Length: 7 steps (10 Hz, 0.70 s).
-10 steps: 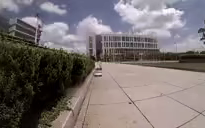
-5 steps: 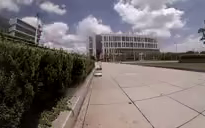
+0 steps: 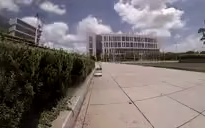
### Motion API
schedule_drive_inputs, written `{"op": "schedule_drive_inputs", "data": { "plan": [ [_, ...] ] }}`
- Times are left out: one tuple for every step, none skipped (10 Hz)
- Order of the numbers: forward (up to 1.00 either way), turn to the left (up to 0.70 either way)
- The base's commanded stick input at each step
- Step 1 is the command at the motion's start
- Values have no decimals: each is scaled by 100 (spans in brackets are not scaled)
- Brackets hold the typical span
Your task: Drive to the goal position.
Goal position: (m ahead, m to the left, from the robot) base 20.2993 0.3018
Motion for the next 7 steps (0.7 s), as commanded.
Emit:
{"op": "schedule_drive_inputs", "data": {
  "plan": [
    [4, 0],
    [4, 0],
    [4, 0],
    [4, 0],
    [4, 0],
    [4, 0],
    [4, 0]
  ]
}}
